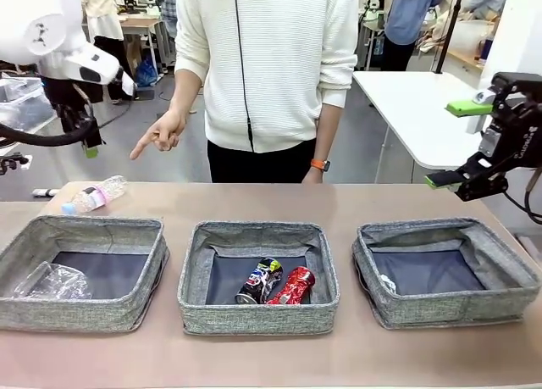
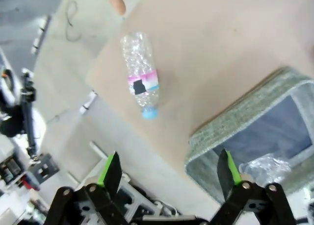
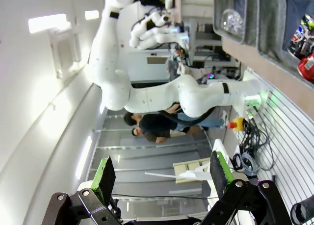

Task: Sort the waste into the appropriate baskets.
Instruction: Pick up the waste item pointed out by the person.

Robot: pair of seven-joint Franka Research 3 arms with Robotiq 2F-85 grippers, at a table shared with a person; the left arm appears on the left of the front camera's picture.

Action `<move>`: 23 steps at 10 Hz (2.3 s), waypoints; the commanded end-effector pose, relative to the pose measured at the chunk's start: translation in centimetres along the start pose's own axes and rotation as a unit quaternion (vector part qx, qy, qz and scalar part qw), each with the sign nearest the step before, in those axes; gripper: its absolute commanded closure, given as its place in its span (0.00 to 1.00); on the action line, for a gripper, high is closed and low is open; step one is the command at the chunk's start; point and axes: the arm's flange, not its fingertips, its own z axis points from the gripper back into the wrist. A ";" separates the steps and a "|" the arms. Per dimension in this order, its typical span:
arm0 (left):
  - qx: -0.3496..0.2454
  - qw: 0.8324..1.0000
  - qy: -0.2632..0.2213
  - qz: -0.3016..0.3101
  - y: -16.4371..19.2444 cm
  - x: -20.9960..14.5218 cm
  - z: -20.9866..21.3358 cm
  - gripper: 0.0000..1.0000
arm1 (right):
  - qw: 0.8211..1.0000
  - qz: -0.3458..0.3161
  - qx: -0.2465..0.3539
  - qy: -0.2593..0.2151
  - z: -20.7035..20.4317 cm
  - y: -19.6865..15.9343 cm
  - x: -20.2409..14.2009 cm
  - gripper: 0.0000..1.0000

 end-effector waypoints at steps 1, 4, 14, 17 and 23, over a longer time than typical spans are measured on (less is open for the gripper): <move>-0.015 1.000 -0.003 -0.002 2.3 -0.5 -1.5 0.00 | 1.000 0.002 0.003 -0.003 -0.1 0.4 0.1 0.00; -0.031 0.998 -0.048 -0.010 5.3 -0.1 -7.8 0.00 | 1.000 0.002 0.003 -0.003 -0.1 0.4 0.1 0.00; -0.113 0.992 -0.030 0.052 8.3 3.1 -19.7 0.00 | 1.000 0.002 0.003 -0.003 -0.1 0.4 0.1 0.00; -0.112 0.992 -0.021 0.054 8.4 3.4 -19.7 0.50 | 1.000 0.002 0.003 -0.003 -0.1 0.4 0.1 0.00; -0.094 0.994 0.002 0.054 8.7 3.4 -20.1 0.97 | 1.000 0.002 0.003 -0.003 -0.1 0.4 0.1 0.00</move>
